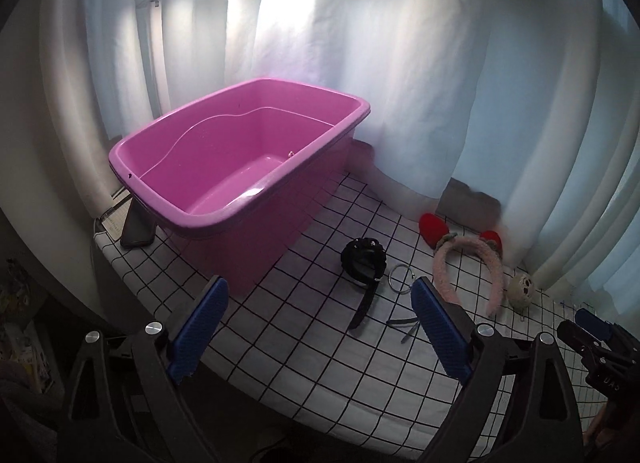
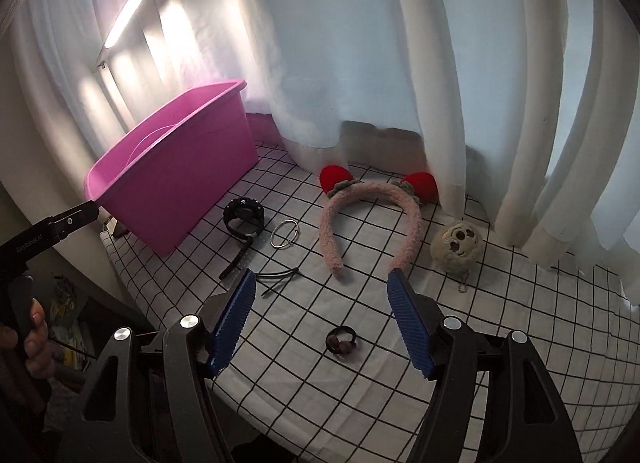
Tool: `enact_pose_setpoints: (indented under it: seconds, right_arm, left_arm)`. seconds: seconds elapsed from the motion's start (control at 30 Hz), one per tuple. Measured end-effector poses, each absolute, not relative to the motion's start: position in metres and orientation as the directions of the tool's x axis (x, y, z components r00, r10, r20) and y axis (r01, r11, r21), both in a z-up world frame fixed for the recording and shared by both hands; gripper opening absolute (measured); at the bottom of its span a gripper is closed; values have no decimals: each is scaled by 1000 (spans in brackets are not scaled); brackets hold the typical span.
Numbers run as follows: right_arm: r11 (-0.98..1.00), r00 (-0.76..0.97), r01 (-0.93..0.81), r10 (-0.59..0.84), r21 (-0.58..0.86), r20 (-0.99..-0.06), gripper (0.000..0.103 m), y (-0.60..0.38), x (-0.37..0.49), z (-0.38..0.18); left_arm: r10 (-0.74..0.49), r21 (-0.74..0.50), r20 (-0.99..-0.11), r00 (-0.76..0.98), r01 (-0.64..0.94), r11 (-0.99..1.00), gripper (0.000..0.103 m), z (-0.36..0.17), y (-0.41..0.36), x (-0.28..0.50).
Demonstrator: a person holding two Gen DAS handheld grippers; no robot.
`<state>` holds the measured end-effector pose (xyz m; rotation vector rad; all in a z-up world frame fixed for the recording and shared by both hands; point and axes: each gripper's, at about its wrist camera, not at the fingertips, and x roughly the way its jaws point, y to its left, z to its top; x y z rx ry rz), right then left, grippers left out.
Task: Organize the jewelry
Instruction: 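Withdraw both open tools from the tub back over the table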
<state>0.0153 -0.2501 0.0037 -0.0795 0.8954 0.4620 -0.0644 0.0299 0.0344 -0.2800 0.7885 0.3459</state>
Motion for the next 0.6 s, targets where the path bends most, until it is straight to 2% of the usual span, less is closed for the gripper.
enact_pose_setpoints:
  seconds: [0.27, 0.6]
  right_arm:
    - [933, 556, -351, 278, 82, -784, 66, -326, 9, -22]
    - [914, 501, -396, 296, 89, -813, 66, -357, 29, -56]
  left_arm:
    - [160, -108, -777, 608, -380, 919, 92, -8, -38, -60]
    - [151, -100, -825, 544, -405, 909, 92, -48, -100, -60]
